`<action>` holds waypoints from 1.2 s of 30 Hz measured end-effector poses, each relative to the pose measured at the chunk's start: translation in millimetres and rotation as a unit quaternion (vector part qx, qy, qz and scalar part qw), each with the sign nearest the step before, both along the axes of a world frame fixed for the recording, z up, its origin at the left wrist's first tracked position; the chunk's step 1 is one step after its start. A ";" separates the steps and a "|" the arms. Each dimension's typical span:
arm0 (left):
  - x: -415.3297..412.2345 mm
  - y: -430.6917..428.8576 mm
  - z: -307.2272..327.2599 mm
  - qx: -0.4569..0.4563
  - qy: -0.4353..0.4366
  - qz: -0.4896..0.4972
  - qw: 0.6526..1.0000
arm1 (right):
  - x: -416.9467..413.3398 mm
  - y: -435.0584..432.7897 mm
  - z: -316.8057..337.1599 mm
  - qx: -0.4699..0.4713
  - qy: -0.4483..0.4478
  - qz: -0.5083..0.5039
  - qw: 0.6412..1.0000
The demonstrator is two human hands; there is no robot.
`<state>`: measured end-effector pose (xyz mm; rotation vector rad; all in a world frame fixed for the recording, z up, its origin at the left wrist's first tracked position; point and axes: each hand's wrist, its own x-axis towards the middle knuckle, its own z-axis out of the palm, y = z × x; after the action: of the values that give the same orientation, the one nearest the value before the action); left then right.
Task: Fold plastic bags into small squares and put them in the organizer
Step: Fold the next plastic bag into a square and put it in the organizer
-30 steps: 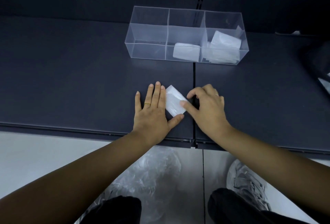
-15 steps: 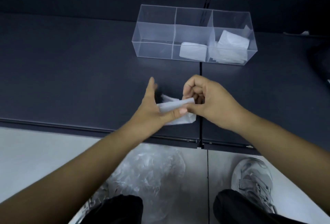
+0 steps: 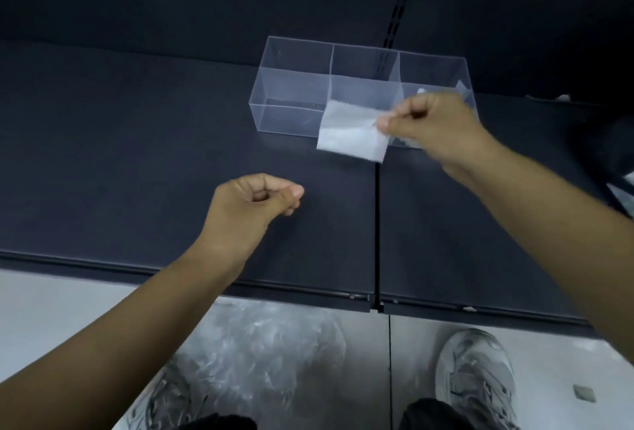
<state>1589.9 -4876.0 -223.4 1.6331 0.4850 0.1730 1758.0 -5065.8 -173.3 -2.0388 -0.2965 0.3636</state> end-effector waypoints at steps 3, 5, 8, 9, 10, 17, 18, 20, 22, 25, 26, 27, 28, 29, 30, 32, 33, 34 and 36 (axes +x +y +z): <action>-11.8 -2.4 -14.3 0.056 0.033 -0.009 0.998 | 54.3 15.1 -2.2 -0.060 -0.042 -0.042 0.996; -20.0 -5.9 -25.7 0.110 0.055 -0.022 0.992 | 76.0 24.8 -13.9 -0.138 -0.060 -0.029 0.988; -28.9 -6.2 -36.9 0.264 0.042 -0.049 0.962 | 86.8 33.3 -31.8 -0.298 -0.115 -0.004 0.948; -31.0 -5.2 -39.2 0.309 0.033 -0.059 0.949 | 87.1 35.3 -35.0 -0.346 -0.140 -0.005 0.928; -32.8 -4.2 -41.8 0.348 0.034 -0.070 0.934 | 87.4 36.7 -36.6 -0.384 -0.164 -0.007 0.908; -42.4 7.7 -49.0 0.552 0.096 -0.182 0.808 | 80.3 37.7 -25.6 -0.402 -0.213 0.002 0.890; -45.7 11.1 -50.0 0.575 0.110 -0.204 0.785 | 70.9 37.3 -22.2 -0.368 -0.221 0.001 0.903; -44.8 15.3 -52.4 0.599 0.123 -0.226 0.758 | 40.6 33.2 -15.5 -0.275 -0.293 0.010 0.915; -45.6 17.2 -56.0 0.604 0.122 -0.229 0.753 | -23.9 28.5 -22.5 -0.155 -0.374 0.092 0.910; -47.1 17.0 -60.1 0.605 0.106 -0.225 0.757 | -145.3 7.8 -58.1 -0.093 -0.325 0.341 0.877; -47.6 17.5 -61.3 0.605 0.103 -0.224 0.757 | -176.2 1.4 -74.0 -0.121 -0.235 0.415 0.871; -47.9 18.0 -62.2 0.605 0.101 -0.223 0.757 | -197.7 -2.8 -90.8 -0.166 -0.136 0.467 0.858; -48.2 18.6 -62.6 0.606 0.101 -0.222 0.757 | -211.7 -5.4 -109.8 -0.212 -0.053 0.494 0.842; -47.9 19.1 -63.0 0.607 0.100 -0.221 0.757 | -219.5 -5.8 -128.5 -0.237 0.002 0.499 0.833; -47.4 19.6 -63.6 0.608 0.099 -0.221 0.756 | -223.6 -2.8 -142.7 -0.242 0.031 0.491 0.836; -47.0 20.0 -64.2 0.606 0.097 -0.224 0.757 | -230.2 6.1 -161.6 -0.222 0.030 0.481 0.848; -47.0 20.3 -64.9 0.605 0.096 -0.225 0.758 | -233.7 10.0 -168.3 -0.210 0.026 0.485 0.849; -46.9 20.6 -65.6 0.605 0.094 -0.224 0.758 | -237.3 13.4 -173.9 -0.198 0.040 0.489 0.849; -47.5 21.0 -66.9 0.604 0.092 -0.220 0.760 | -242.4 15.6 -179.6 -0.181 0.069 0.480 0.855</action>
<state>1542.4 -4855.0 -290.3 3.0200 0.0553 -0.0720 1515.6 -5050.2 -353.0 -2.0641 -1.2446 1.2489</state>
